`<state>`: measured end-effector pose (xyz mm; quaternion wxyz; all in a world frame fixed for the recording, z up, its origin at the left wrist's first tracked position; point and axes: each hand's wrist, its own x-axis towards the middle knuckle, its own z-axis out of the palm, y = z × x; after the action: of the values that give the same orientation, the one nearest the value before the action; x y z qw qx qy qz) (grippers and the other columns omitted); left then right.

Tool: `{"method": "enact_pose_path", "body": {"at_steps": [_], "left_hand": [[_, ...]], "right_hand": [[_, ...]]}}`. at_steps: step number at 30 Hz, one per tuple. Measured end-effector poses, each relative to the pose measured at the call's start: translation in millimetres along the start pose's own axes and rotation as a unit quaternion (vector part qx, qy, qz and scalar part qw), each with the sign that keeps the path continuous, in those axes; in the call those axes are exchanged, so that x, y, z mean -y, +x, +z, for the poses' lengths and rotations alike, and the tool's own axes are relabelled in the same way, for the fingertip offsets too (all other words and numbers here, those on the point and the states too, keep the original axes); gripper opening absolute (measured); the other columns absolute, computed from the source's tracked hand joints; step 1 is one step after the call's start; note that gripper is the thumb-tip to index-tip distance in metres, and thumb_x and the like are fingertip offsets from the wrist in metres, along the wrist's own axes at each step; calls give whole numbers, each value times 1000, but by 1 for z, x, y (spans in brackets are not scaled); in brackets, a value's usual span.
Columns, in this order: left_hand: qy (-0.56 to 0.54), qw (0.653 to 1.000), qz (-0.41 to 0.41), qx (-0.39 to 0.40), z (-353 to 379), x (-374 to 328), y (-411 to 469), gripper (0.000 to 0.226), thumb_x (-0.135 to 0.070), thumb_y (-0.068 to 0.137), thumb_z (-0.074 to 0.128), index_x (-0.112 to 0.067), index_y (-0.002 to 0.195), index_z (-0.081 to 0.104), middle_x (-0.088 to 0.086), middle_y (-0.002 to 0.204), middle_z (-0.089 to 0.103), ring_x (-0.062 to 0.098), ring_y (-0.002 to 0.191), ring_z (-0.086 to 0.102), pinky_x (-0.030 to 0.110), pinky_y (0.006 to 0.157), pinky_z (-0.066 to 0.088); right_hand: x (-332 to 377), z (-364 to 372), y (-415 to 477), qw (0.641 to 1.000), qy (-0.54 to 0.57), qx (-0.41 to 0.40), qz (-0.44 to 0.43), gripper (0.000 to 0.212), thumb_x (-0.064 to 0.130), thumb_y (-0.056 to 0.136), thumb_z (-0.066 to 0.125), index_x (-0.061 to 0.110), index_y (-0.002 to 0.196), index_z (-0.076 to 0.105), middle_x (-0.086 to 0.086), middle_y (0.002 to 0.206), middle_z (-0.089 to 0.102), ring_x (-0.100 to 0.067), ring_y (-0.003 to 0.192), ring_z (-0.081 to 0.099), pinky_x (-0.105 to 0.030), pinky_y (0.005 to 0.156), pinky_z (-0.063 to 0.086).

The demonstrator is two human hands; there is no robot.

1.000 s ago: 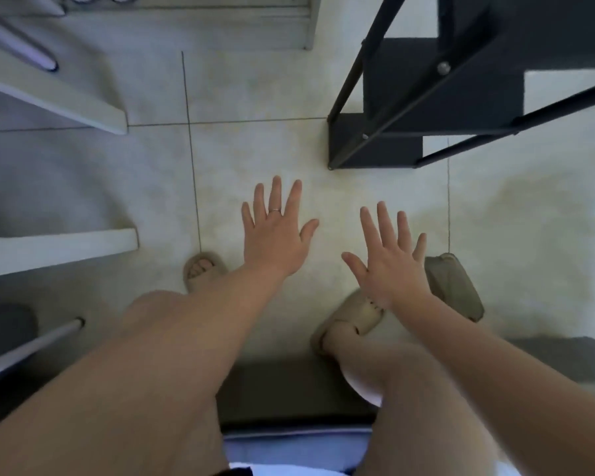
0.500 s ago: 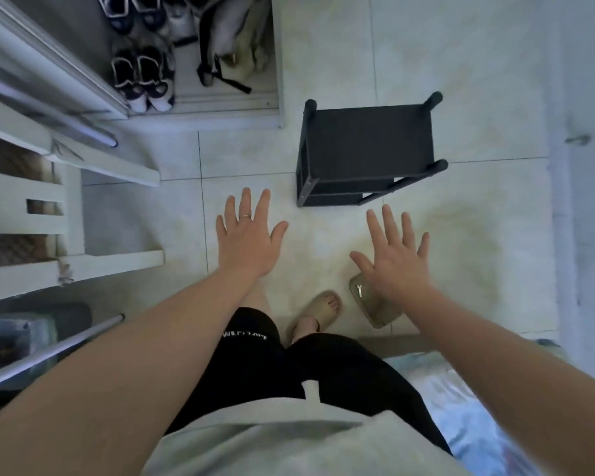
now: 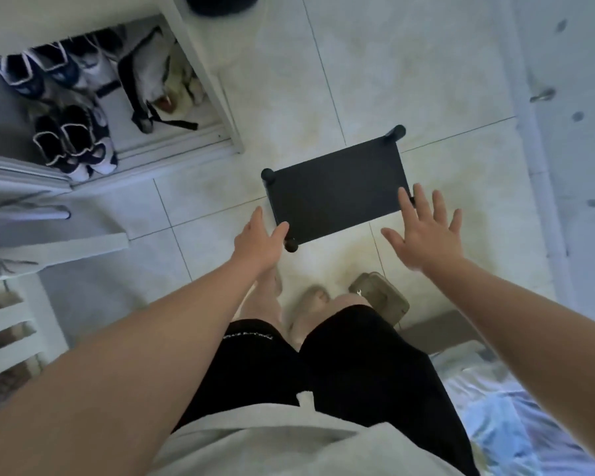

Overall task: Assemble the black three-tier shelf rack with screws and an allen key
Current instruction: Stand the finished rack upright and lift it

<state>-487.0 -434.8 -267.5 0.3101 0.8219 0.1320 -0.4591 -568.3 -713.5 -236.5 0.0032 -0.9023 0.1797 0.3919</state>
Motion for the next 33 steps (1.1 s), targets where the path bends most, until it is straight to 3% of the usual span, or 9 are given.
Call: {"method": "enact_pose_path", "body": {"at_steps": [5,10,13,16,20,23,27,33], "left_hand": [[-171,974,-137,64,-9,-29,42,79,-57,96,49,-24,159,14,6,160,32,33,143,36,50,117,31],[-253,956,-142,43,-1,-50,58,60,-44,93,64,-23,145,41,-1,130,56,24,112,54,40,100,45],[-314,936,-159,15,5,-60,55,57,-33,94,68,-26,144,41,-5,117,55,16,98,55,31,79,47],[-354,920,-168,-12,14,-72,50,58,-26,94,69,-28,143,39,-6,118,56,8,89,55,24,63,41],[-343,929,-134,-45,21,-110,45,69,-26,91,70,-33,149,34,-1,125,62,19,107,63,29,69,51],[-331,935,-106,-68,15,-152,43,71,-30,89,71,-39,149,33,-4,125,62,21,105,64,35,66,57],[-323,943,-47,-60,4,-214,47,69,-29,88,72,-40,147,38,-6,124,64,21,108,64,48,85,60],[-312,948,41,-53,-14,-321,74,61,-27,88,74,-35,142,46,-7,122,65,13,105,65,38,89,58]], "right_hand": [[-4,-11,50,998,45,40,34,76,62,103,24,33,159,-18,9,168,-20,-29,156,-14,-60,124,2],[-6,-20,96,983,153,85,50,78,57,104,36,30,162,-8,7,171,-3,-31,156,10,-58,121,19],[-8,-27,113,942,317,99,42,80,50,102,48,29,163,0,1,168,21,-33,147,33,-46,113,34],[-12,-32,123,896,430,91,61,78,46,98,56,26,161,14,-2,156,41,-32,135,47,-37,97,40],[-41,-57,136,840,526,106,76,65,46,97,58,27,155,33,2,147,50,-27,131,51,-47,107,45],[-70,-92,144,815,566,106,64,56,45,98,56,30,150,41,8,140,54,-24,128,53,-50,110,45],[-107,-144,149,797,595,91,55,43,44,99,55,34,140,50,8,134,59,-22,121,59,-42,105,48],[-160,-218,172,768,636,26,71,45,45,99,56,32,142,53,13,131,61,-6,110,60,-25,86,43]]}}
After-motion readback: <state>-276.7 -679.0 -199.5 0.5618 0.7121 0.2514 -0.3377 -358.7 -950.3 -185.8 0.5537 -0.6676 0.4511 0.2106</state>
